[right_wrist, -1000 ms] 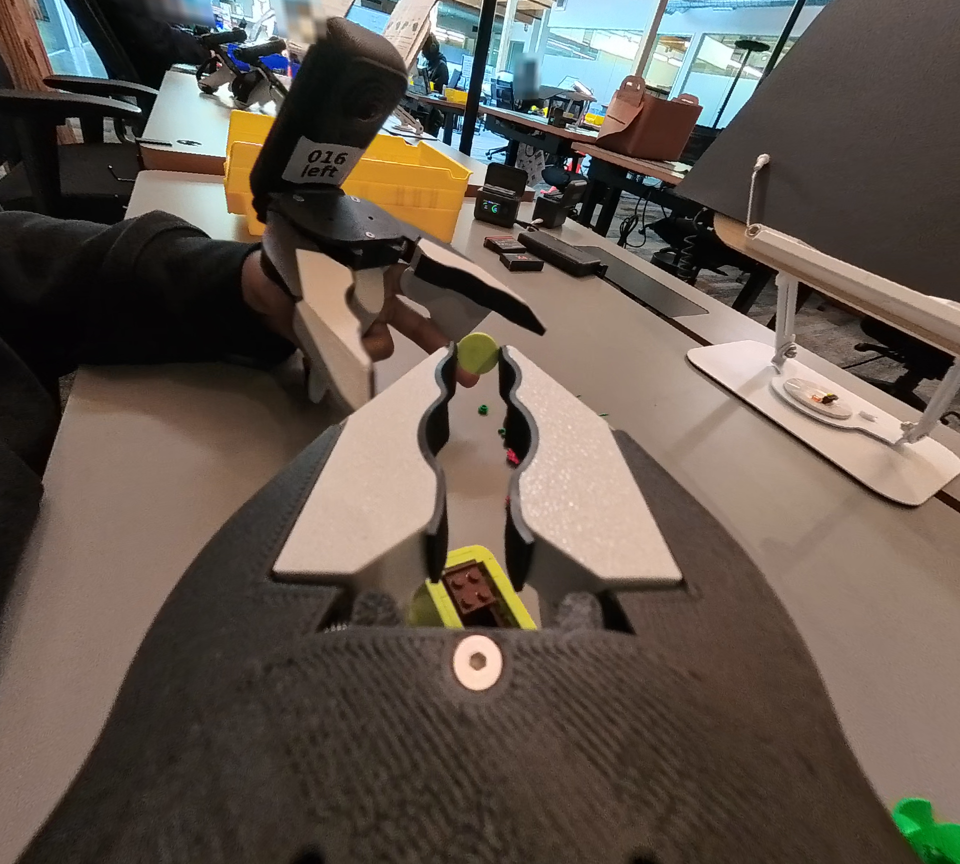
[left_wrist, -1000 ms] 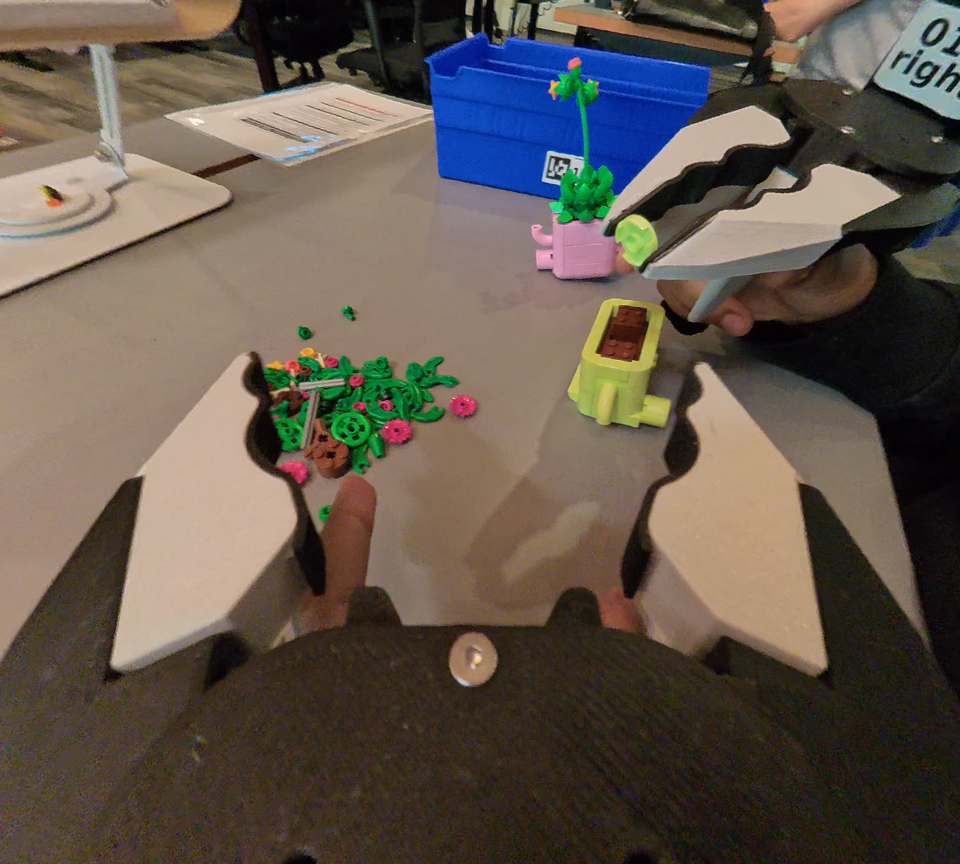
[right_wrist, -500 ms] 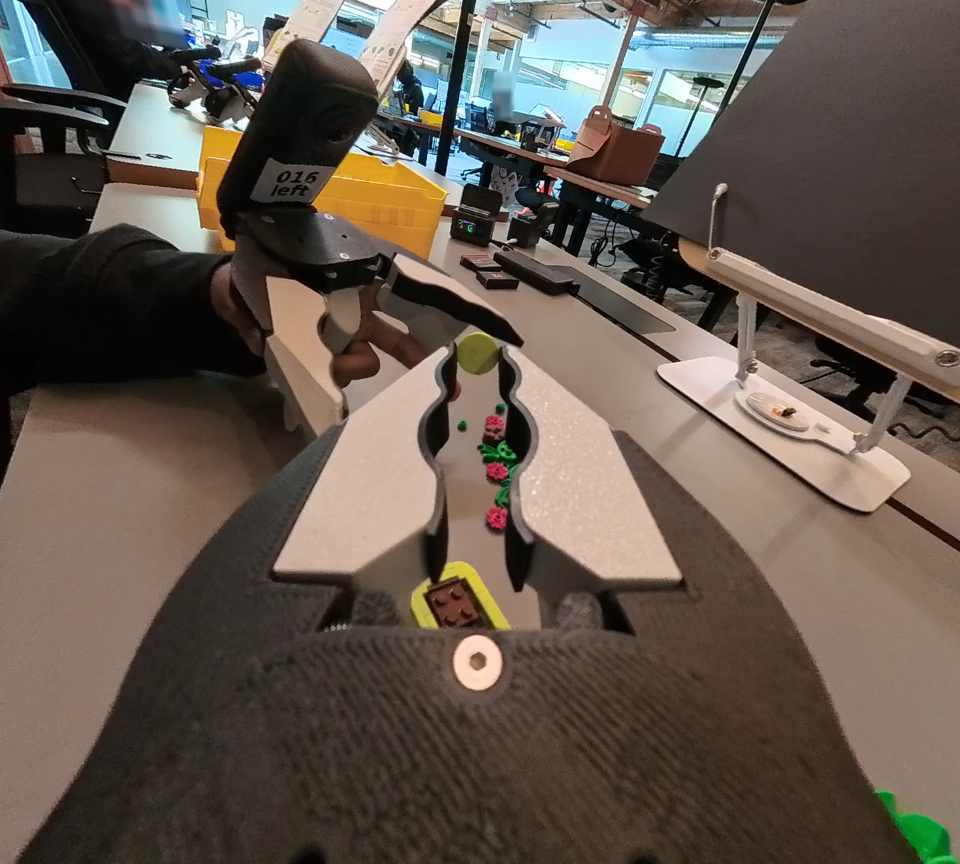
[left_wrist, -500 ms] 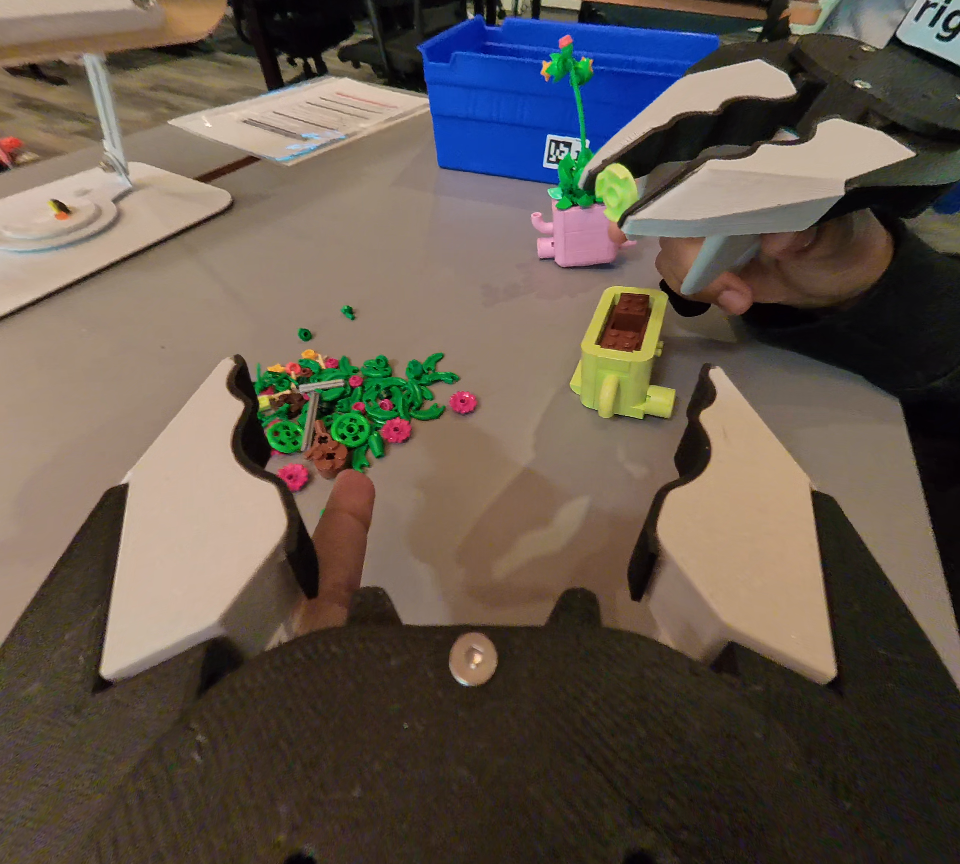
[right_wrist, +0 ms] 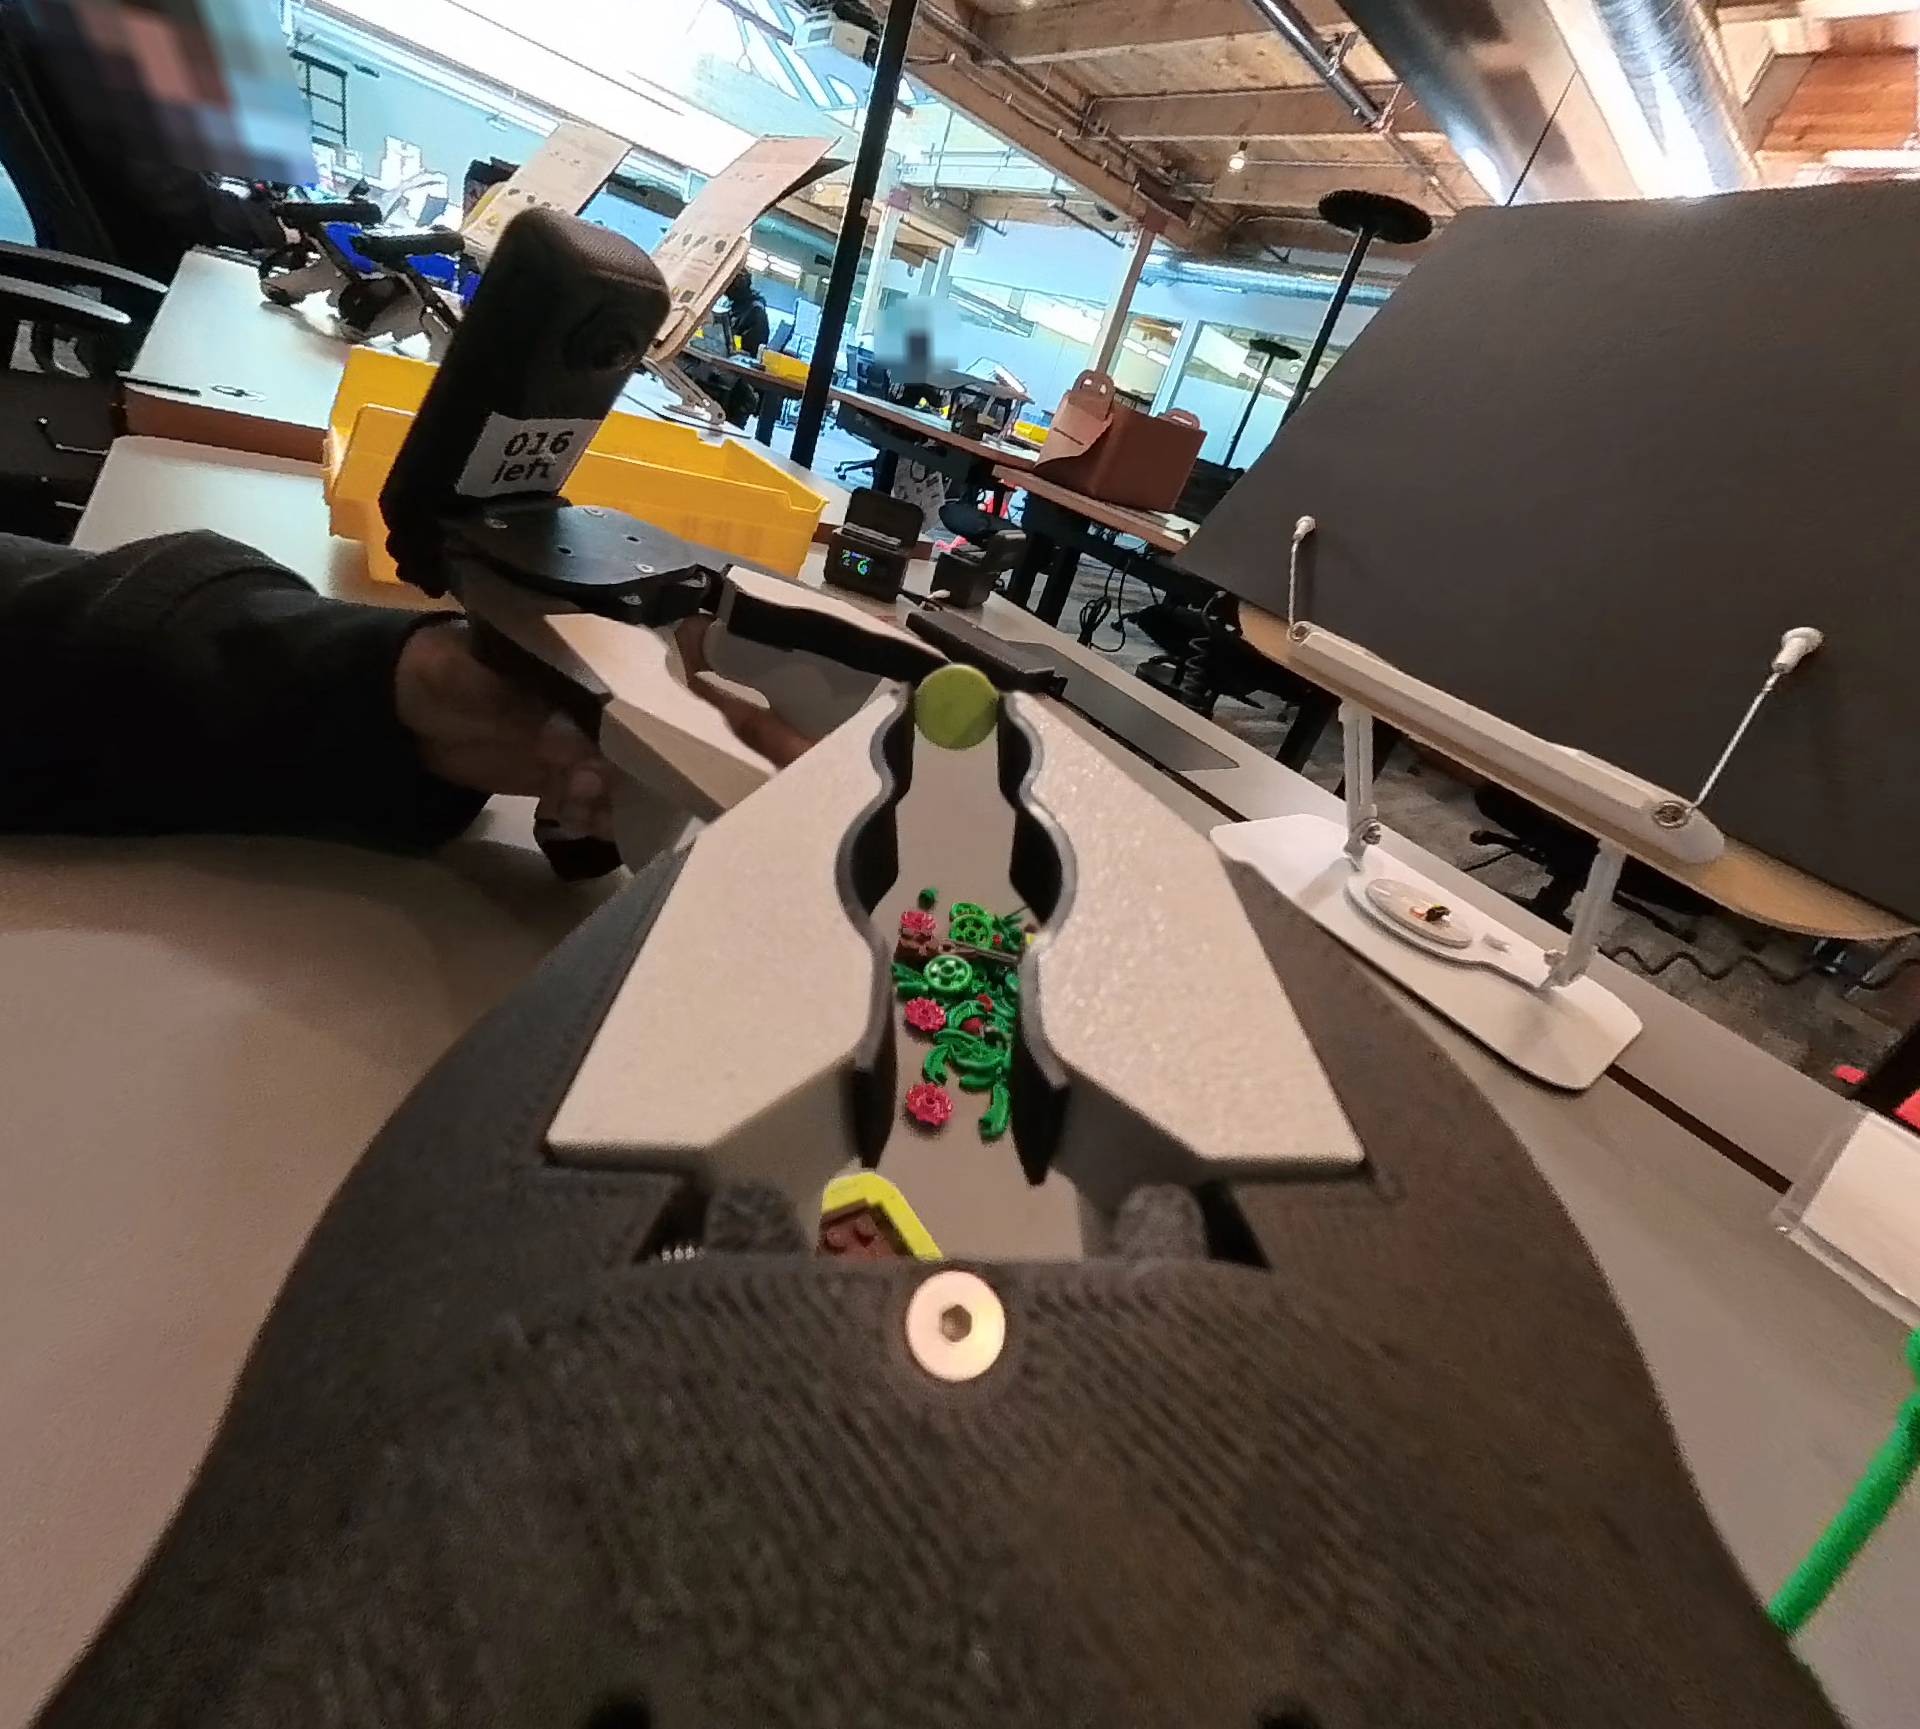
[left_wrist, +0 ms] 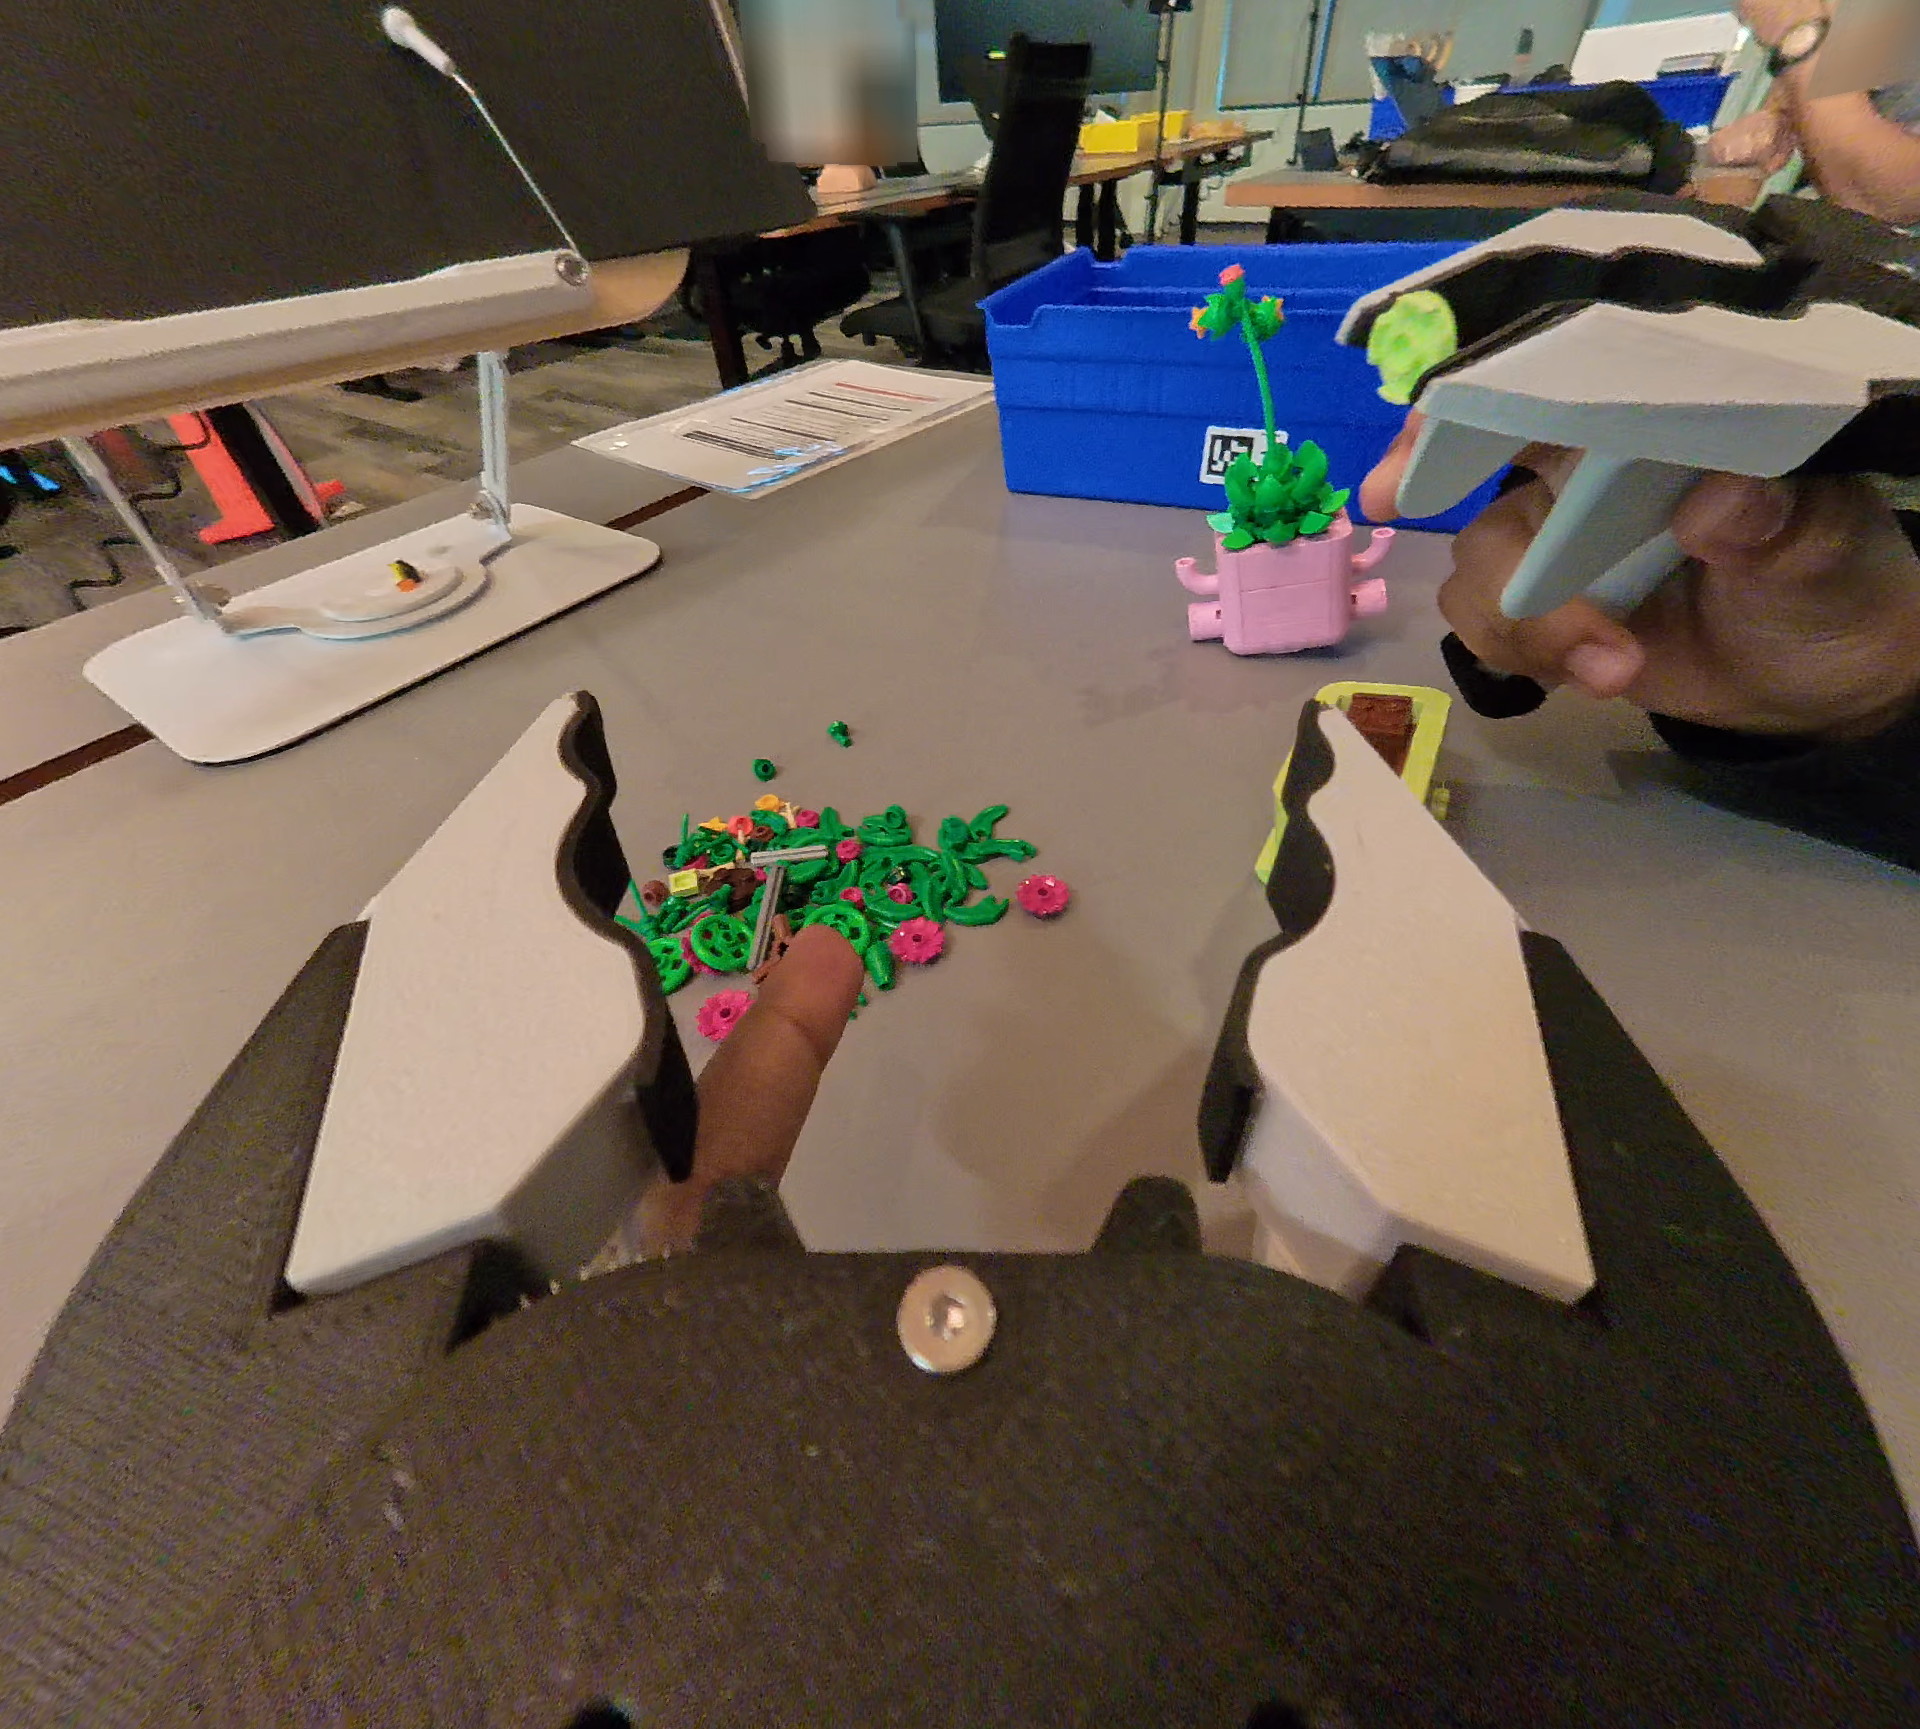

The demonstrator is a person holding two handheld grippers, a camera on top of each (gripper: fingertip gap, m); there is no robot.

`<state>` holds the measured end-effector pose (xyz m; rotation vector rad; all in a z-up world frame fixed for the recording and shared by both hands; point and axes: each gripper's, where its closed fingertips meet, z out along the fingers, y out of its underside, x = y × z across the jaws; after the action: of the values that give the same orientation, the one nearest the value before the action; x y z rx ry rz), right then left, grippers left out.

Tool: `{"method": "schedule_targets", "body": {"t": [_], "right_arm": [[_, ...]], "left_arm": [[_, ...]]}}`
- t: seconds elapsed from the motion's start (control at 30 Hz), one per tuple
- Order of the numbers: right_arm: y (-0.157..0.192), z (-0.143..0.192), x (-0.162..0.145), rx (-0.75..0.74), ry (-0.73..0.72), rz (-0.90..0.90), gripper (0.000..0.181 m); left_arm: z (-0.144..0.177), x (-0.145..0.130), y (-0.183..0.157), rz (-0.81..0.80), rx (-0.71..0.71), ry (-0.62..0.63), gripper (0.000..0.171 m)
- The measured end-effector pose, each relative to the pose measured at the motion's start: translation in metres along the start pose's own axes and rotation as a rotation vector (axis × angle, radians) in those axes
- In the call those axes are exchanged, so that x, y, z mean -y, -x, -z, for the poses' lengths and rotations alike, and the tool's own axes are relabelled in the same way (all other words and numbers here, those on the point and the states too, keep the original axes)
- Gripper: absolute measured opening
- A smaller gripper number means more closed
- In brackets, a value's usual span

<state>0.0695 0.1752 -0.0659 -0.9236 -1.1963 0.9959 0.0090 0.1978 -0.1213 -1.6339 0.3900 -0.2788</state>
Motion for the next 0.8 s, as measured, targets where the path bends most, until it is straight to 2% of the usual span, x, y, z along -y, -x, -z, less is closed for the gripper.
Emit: {"method": "schedule_targets", "body": {"t": [0.2,0.33,0.47,0.6,0.7,0.77,0.8], "right_arm": [[-0.003,0.0,0.009,-0.062,-0.049,0.001,0.014],[-0.005,-0.002,0.012,-0.108,-0.049,-0.006,0.014],[-0.015,0.0,0.008,-0.176,0.008,-0.035,0.014],[-0.022,-0.006,-0.015,-0.2,0.169,-0.071,0.014],[-0.026,-0.017,-0.035,-0.185,0.316,-0.075,0.013],[-0.034,-0.027,-0.044,-0.197,0.383,-0.095,0.013],[-0.039,-0.032,-0.05,-0.195,0.422,-0.121,0.013]], "left_arm": [[0.007,0.015,0.002,0.056,-0.001,-0.087,0.116],[0.007,0.016,-0.002,0.08,-0.019,-0.093,0.115],[0.004,0.014,-0.004,0.021,-0.028,-0.067,0.115],[0.004,0.019,0.013,0.013,0.015,-0.061,0.111],[0.01,0.014,0.03,0.045,0.031,-0.051,0.093],[0.016,0.01,0.042,0.08,0.059,-0.048,0.069],[0.018,0.009,0.048,0.087,0.083,-0.046,0.062]]}}
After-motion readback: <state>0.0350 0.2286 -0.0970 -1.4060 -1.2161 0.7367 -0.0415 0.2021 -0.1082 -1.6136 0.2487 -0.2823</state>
